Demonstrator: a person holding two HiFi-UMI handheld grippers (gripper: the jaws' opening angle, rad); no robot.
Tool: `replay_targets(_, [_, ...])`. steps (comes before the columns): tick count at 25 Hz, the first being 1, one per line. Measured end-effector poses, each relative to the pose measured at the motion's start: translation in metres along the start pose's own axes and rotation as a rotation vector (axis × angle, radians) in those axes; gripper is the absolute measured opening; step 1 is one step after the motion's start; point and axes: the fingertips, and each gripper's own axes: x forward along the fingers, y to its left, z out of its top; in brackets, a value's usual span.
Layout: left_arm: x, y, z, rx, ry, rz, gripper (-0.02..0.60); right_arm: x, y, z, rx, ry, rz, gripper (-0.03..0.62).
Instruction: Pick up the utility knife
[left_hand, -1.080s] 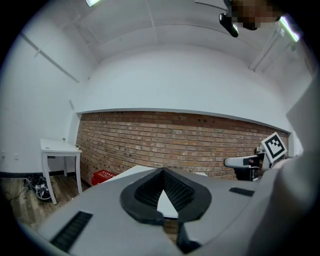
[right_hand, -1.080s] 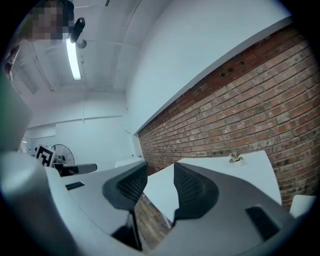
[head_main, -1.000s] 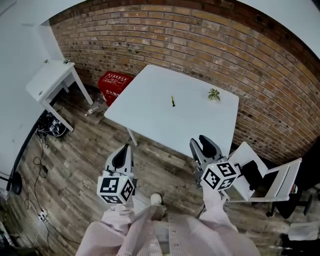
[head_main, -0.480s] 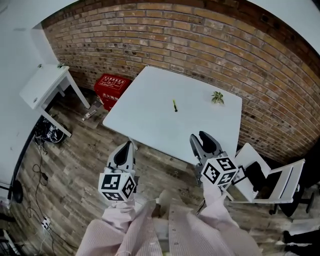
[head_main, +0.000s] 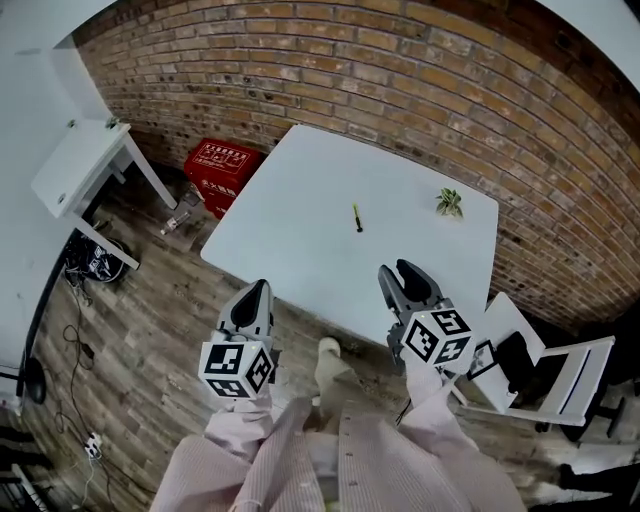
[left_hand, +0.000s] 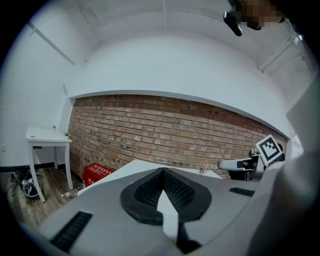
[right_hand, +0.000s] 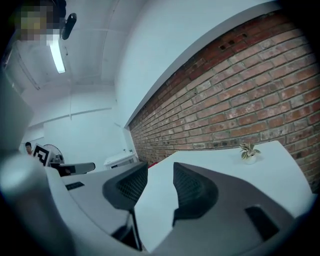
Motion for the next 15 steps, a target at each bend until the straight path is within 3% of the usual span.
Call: replay_targets(15, [0.127, 0.033, -0.025, -0.080, 0.135, -0.013, -0.008, 0.115, -0.065, -0.015, 0.049, 0.142, -0.012, 0.146])
